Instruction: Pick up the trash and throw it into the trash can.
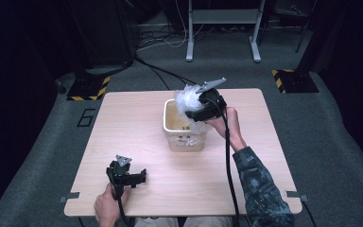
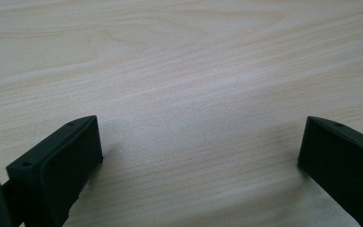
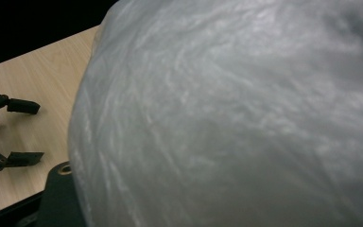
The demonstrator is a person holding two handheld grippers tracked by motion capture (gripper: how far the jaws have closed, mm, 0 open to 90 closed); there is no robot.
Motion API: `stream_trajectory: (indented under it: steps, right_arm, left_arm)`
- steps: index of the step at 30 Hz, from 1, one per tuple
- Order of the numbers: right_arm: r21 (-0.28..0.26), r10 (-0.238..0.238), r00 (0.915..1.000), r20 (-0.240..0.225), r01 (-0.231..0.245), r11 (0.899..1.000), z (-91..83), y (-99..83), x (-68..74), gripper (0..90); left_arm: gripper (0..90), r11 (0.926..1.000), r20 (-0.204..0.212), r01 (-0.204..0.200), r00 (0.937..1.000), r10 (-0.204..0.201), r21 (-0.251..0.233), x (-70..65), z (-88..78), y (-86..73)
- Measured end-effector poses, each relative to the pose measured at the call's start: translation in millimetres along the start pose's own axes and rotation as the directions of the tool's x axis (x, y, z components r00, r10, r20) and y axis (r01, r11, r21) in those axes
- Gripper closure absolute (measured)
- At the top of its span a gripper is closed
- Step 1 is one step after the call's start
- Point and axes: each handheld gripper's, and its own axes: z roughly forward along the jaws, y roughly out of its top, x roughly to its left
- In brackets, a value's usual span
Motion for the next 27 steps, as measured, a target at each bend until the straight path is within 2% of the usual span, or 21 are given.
stream_trajectory:
  steps: [5,13,27]
  right_arm:
    - [0.012,0.02,0.9997,-0.014,-0.02,1.0,11.0,3.5,-3.1,31.0]
    - [0.027,0.006,0.9995,-0.03,-0.005,1.0,26.8,9.5,-4.9,31.0]
    - [0.061,0.007,0.9984,-0.057,-0.004,0.998,51.8,13.0,-3.6,30.5]
  left_arm:
    - [0.1,1.0,0.001,0.003,1.0,-0.003,0.0,-0.2,0.0,-0.1]
    - [0.1,1.0,0.001,0.003,1.0,-0.003,0.0,-0.2,0.0,-0.1]
    - [0.1,1.0,0.001,0.003,1.0,-0.003,0.0,-0.2,0.0,-0.1]
